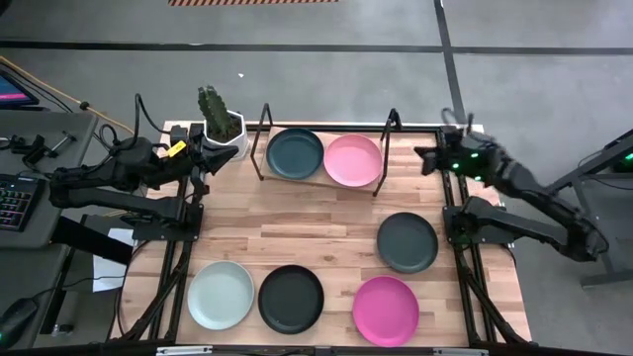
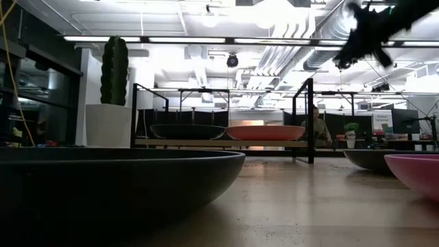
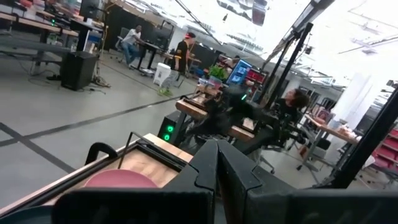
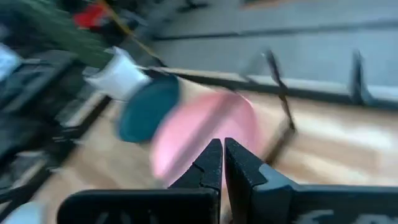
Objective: Place and stack plates onto a shelf
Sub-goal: Stack the dark pink plate on top of the light pink plate on the shelf
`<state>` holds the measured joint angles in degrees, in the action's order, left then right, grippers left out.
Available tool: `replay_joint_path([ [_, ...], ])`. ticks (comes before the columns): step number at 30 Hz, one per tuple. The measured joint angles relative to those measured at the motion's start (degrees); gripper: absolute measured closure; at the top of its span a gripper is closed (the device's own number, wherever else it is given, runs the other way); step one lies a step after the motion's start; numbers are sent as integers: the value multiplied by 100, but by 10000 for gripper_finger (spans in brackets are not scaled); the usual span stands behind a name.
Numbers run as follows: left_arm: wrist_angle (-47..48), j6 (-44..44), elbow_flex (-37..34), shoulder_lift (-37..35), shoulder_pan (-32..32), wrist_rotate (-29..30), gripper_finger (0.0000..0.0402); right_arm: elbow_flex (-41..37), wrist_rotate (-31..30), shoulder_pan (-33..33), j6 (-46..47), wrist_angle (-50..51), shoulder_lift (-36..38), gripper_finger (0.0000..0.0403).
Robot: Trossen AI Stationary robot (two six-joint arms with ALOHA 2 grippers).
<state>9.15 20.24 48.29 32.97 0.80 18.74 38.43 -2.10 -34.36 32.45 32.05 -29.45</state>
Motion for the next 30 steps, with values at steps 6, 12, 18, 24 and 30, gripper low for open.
replay_joint_path([
  [6,2,-31,0,2,0,-13,401,1002,747,725,-286,-423,-54,403],
  [12,6,-95,0,56,-1,-16,401,1021,893,1518,-487,-1283,-261,403],
  [18,5,-92,0,61,-2,-18,401,1030,952,2280,-362,-2940,-978,403],
  [24,7,-86,0,61,0,-18,401,1924,961,3445,-531,-2337,-2149,403],
  [30,7,-87,0,61,-2,-18,401,3543,868,4725,-15,454,-3377,403],
])
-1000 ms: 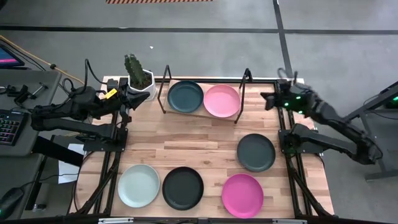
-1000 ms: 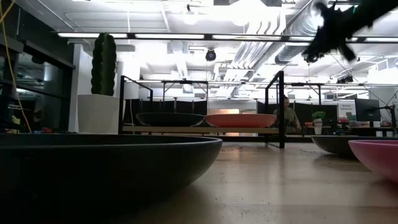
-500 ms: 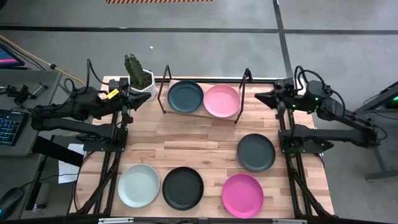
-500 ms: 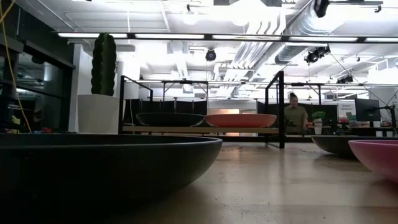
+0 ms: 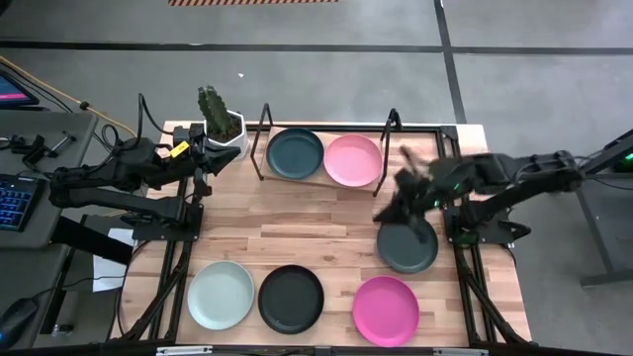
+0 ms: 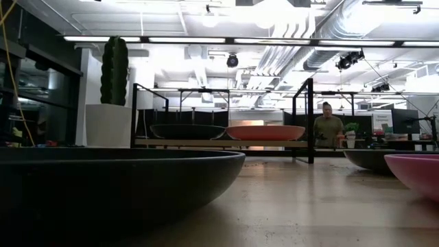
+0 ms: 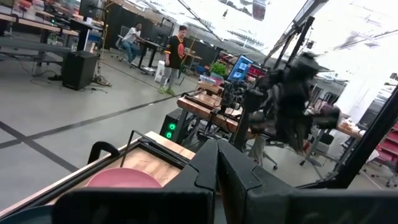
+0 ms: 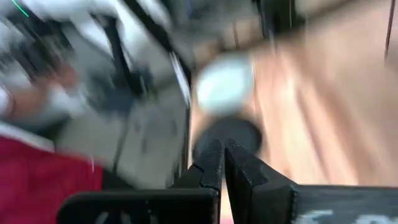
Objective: Place and stack plates onto a shelf
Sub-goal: Stack the dark pink plate on top of the light pink plate on the shelf
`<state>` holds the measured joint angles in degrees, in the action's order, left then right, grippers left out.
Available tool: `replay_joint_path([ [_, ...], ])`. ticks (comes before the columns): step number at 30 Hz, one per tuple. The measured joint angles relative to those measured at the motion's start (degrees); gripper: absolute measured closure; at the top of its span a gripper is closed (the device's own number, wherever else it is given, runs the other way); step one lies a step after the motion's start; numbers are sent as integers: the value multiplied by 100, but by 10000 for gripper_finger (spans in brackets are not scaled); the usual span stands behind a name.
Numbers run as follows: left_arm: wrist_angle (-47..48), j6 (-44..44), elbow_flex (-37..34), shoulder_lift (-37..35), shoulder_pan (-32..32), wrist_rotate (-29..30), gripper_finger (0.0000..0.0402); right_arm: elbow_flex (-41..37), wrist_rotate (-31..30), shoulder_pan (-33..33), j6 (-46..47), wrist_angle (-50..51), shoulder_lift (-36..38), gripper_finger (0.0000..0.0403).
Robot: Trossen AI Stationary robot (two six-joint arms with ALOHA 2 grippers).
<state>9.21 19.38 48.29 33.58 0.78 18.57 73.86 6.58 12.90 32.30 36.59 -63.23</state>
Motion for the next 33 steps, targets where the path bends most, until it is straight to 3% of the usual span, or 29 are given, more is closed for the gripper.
replay_joint_path([
  [5,0,3,0,0,2,0,401,552,-2,949,1233,2196,-832,397],
  [8,0,2,0,0,2,-2,401,185,349,1504,1937,2458,-1049,376],
  [12,0,2,0,0,2,-2,401,-811,737,2269,3279,1586,-1056,323],
  [18,4,2,0,0,2,-2,401,-2227,224,3345,5698,-431,-1051,241],
  [24,7,2,0,0,2,-2,401,-3072,-92,3806,7954,-1078,-1259,218],
  [29,6,1,0,0,2,-2,401,-3156,-523,3903,8598,-1154,-1503,217],
  [33,7,0,0,0,2,-1,401,-3156,-387,3900,8594,-1151,-1853,217],
])
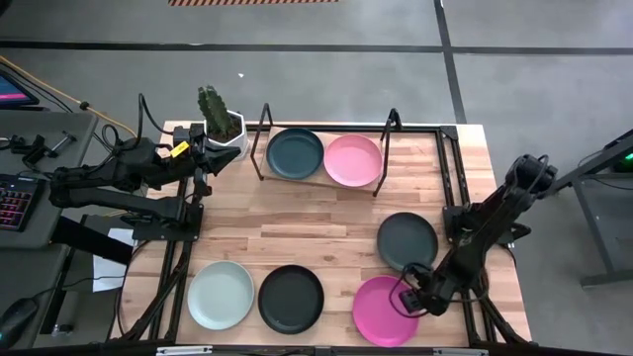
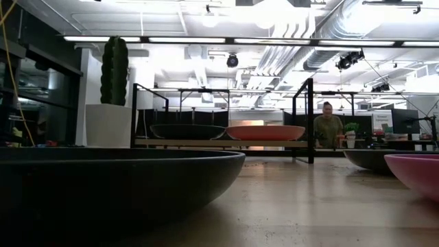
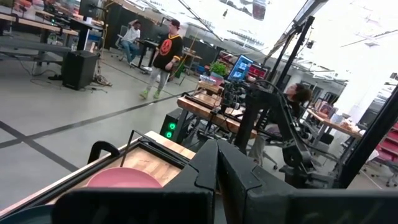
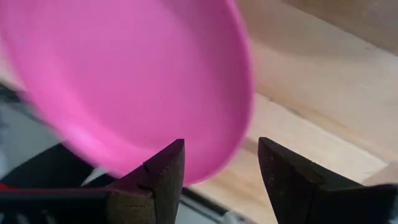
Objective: Place and stack plates onto a shelf
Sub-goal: Stack the dark pink plate on top of the light pink plate on the shelf
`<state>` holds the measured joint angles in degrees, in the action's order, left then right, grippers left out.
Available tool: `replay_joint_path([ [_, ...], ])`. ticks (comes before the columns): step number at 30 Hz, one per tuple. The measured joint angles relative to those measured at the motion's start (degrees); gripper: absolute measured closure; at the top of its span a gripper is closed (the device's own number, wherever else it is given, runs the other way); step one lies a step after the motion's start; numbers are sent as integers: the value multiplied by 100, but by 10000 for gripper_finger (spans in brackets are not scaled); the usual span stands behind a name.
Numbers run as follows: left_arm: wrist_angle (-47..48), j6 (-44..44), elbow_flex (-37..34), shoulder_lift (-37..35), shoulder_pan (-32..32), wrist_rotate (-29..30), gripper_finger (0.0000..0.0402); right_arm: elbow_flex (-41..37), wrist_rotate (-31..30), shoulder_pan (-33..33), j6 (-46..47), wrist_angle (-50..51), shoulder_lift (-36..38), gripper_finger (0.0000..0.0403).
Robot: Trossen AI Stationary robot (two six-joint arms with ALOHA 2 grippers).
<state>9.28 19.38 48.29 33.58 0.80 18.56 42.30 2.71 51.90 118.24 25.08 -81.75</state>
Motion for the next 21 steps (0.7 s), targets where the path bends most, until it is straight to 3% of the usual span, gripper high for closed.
replay_joint_path([
  [11,0,0,0,63,-1,1,401,-7,45,0,26,-633,-811,230],
  [14,21,-2,0,66,0,1,401,-7,42,0,36,-678,-873,273],
  [18,28,-2,0,63,-2,3,401,-7,-47,-15,-118,-805,-814,380],
  [21,44,-4,0,57,-2,3,401,-7,-117,-69,-300,-1019,-586,388],
])
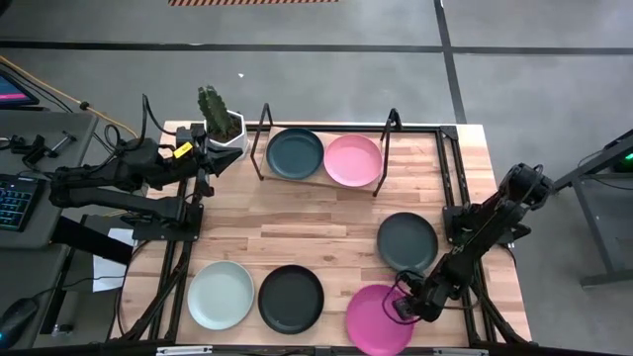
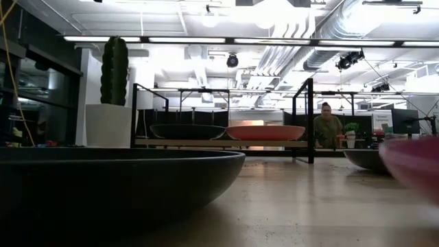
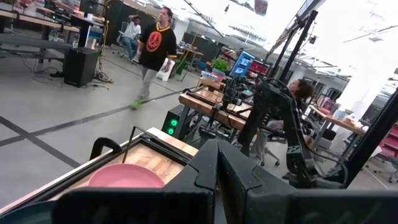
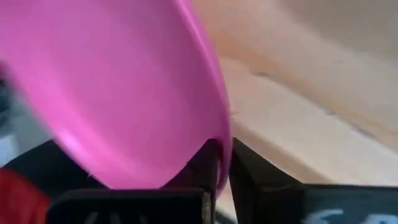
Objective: Place and stack plates onto a shelf
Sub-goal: Stack the dark pink plate on top of the light pink plate on the shelf
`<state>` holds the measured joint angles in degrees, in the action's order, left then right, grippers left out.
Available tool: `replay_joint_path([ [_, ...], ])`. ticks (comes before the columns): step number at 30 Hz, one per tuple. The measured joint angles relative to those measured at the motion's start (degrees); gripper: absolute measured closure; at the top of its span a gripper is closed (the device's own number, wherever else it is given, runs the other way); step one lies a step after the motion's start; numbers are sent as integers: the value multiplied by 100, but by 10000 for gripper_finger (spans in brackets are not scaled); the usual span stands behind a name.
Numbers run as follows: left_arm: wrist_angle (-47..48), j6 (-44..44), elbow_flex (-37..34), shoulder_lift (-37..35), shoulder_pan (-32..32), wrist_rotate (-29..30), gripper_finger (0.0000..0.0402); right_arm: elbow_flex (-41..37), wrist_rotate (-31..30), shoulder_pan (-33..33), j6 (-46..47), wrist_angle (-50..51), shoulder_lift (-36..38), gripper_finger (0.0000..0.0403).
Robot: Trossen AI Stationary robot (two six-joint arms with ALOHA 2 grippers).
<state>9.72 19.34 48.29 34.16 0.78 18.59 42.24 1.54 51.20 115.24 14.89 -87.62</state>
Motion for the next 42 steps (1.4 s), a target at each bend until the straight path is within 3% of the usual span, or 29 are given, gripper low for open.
replay_joint_path([
  [7,-4,-5,0,-5,0,15,401,0,-691,-642,-1304,-374,1225,402],
  [14,-4,-2,0,-5,0,20,401,0,-2608,-2185,-2136,-705,1952,402],
  [16,-5,-2,0,-5,0,20,401,37,-2875,-2754,-2581,-1110,1956,402],
  [20,-4,-5,0,-5,0,24,401,853,-2578,-3780,-3919,-718,1930,403],
  [26,-7,-7,0,-5,0,24,401,2982,-2107,-5167,-5737,2516,1873,403],
  [30,-4,-7,0,-5,0,24,401,4020,-1798,-6289,-6886,3925,1657,403],
  [35,-9,-4,0,-5,0,24,401,4954,-1205,-7346,-8265,4640,989,403],
  [42,-15,122,0,-5,0,24,401,6135,-1202,-7906,-9921,5115,-419,403],
])
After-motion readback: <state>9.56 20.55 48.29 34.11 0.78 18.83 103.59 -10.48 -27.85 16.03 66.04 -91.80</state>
